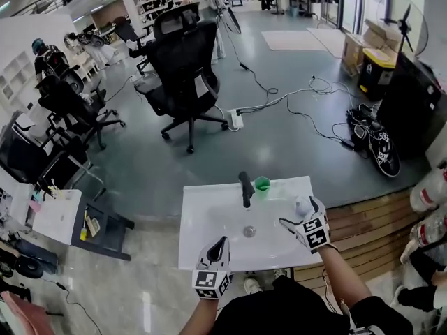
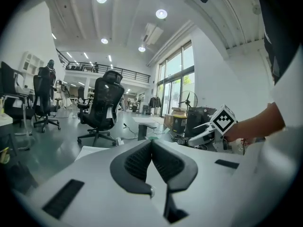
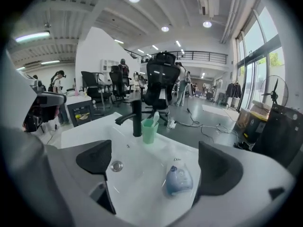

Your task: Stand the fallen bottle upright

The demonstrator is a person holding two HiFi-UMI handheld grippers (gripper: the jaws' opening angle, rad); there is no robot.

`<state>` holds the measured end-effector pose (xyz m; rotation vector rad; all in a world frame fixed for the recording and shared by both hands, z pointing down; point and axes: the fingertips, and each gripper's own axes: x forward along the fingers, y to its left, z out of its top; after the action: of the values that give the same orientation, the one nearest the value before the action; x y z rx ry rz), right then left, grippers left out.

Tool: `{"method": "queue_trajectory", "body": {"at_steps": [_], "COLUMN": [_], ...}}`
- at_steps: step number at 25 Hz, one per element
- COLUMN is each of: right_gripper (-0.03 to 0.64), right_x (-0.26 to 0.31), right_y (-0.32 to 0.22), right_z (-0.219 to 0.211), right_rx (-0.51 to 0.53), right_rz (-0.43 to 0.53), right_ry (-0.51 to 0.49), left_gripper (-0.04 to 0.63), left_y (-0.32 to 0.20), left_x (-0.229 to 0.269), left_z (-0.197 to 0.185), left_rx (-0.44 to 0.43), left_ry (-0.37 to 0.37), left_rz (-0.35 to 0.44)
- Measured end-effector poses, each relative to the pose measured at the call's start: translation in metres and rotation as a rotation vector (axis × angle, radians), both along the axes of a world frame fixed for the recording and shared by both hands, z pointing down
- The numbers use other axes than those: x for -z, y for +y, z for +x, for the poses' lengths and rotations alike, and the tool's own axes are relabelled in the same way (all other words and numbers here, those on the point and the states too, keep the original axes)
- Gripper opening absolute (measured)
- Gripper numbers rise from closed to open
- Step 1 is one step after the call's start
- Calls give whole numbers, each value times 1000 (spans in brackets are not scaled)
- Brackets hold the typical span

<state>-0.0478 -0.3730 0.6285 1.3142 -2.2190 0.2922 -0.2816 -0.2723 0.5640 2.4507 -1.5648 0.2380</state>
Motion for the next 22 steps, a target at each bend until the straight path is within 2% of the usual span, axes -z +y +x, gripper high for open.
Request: {"method": "queue_trajectory", "body": {"at_steps": [8,15,22], "right_gripper": [560,529,479], "right_x": [-65,-106,-133], "right_y": [-46,-77,-104], "right_z": [13,27,17], "right_rx": [84,97,118], "right_rz": [-257,-391,-524], "right_ry": [103,207,171], "left_gripper": [17,17,17], "left_y": [-31,-54,-67], "left_x": [-6,-12,-25], "left_z": [2,26,22], "left_rx": [46,58,92], "left_ry": [-8,1,-12], "left_rz": [-22,-31,-56]}}
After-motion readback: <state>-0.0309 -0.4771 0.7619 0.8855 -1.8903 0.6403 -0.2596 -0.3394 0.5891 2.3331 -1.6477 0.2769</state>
